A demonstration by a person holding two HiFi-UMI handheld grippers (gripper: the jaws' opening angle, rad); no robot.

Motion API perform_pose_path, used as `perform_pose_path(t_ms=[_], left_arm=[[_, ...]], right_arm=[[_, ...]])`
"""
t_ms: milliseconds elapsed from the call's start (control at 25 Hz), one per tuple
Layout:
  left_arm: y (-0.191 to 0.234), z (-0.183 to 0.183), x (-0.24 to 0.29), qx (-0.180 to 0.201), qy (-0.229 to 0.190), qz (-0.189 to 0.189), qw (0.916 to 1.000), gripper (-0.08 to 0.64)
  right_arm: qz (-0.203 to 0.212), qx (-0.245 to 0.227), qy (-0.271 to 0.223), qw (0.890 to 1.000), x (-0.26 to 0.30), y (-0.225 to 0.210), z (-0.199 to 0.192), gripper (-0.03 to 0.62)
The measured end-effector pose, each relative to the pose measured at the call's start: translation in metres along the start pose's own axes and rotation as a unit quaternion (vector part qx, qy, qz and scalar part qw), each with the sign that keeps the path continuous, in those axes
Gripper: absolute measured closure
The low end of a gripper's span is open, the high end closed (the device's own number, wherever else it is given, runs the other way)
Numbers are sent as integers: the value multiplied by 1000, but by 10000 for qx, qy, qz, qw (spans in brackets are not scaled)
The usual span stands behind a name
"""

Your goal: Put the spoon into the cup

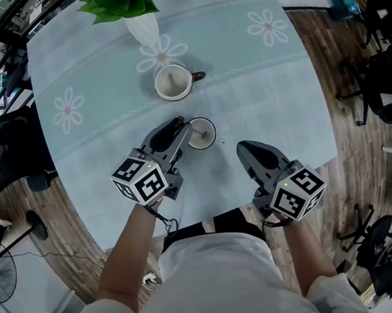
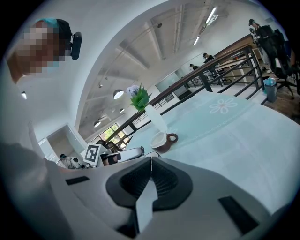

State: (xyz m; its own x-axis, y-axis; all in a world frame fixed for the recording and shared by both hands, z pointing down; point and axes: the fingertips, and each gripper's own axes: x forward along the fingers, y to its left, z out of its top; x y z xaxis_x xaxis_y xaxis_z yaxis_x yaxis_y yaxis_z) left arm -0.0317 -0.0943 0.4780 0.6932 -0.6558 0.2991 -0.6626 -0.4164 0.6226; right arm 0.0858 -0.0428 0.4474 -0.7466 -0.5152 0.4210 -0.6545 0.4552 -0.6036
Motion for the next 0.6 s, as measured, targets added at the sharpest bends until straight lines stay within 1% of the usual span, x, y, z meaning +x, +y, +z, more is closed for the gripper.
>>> perform_pose_path(t_ms=[280, 600], left_arm=[[3, 10, -8, 71, -83, 32, 9999, 446], [-6, 47, -35, 260, -428, 127, 9987, 446]], right_arm=[[-39, -29, -61, 10000, 2, 2, 4, 571], [-24, -150, -239, 9996, -2, 17, 22, 571]])
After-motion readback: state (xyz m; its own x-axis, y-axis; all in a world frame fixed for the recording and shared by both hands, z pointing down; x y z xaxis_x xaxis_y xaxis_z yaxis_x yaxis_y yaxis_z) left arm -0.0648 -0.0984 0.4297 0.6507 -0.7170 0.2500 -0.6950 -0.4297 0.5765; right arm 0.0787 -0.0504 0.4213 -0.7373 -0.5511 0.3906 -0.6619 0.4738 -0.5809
